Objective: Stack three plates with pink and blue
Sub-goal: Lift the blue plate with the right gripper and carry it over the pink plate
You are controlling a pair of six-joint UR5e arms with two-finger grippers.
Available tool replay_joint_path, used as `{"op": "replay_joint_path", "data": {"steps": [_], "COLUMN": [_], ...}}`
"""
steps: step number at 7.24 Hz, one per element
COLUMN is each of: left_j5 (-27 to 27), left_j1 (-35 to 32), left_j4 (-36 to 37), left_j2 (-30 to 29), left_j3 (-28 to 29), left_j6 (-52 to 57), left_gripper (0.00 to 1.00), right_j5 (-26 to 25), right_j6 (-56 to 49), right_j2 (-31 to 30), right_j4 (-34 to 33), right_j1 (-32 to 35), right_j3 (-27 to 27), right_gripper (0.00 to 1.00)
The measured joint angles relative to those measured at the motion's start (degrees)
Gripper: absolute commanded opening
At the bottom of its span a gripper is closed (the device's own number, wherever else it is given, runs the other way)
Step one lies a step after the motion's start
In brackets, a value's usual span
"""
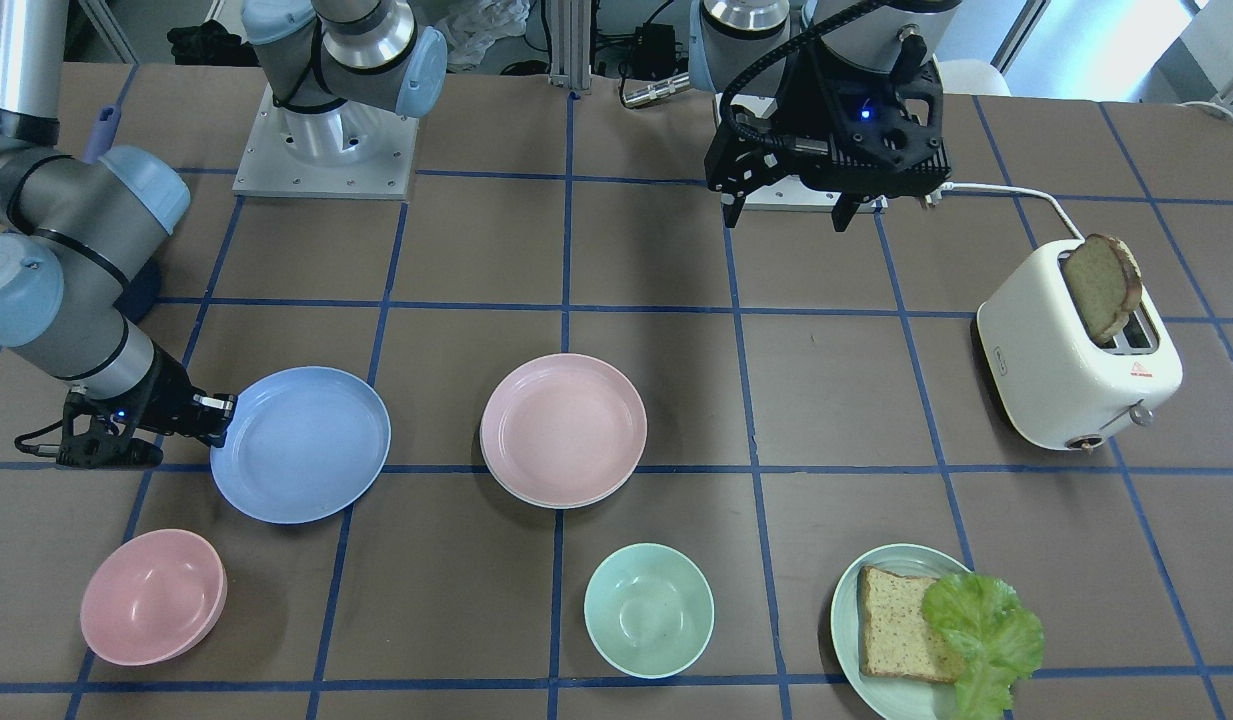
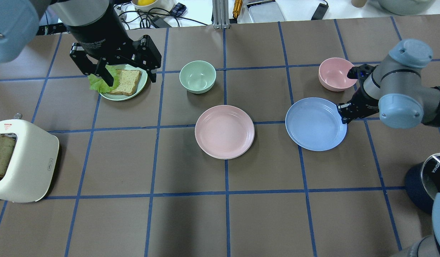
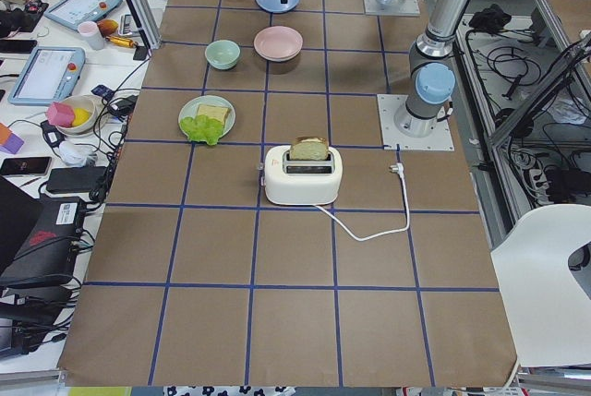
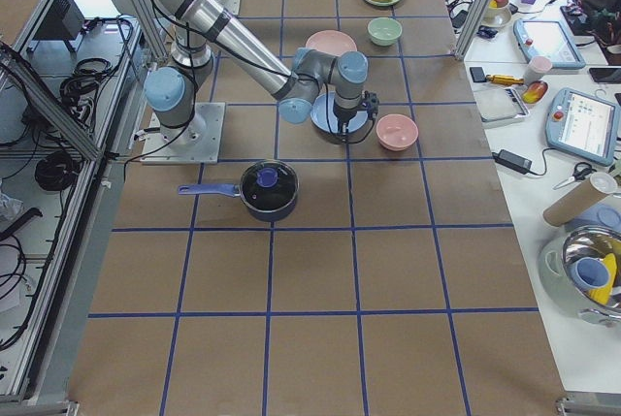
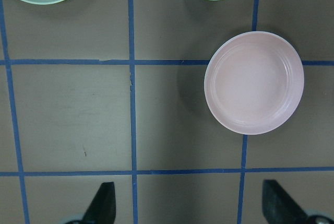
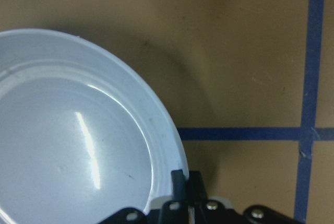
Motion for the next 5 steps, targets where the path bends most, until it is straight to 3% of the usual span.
{"op": "replay_joint_path", "data": {"steps": [3,5], "left_j5": [0.47,0.54], "left_j1": [1.82,2.0], "left_j4": [1.43,1.46], "left_j2": [0.48,0.54], "left_j3": [-0.39,-0.4], "left_j6": [0.63,0.7], "left_gripper": [1.0,1.0], "right_j5": [3.2,4.21], "right_j6": [1.09,7.28], "right_j2": [-0.02,-0.03], "right_j4": [12.57,14.56], "right_j1": [0.7,4.47], "right_j3": [-8.18,-10.9], "right_gripper": [0.0,0.0]}}
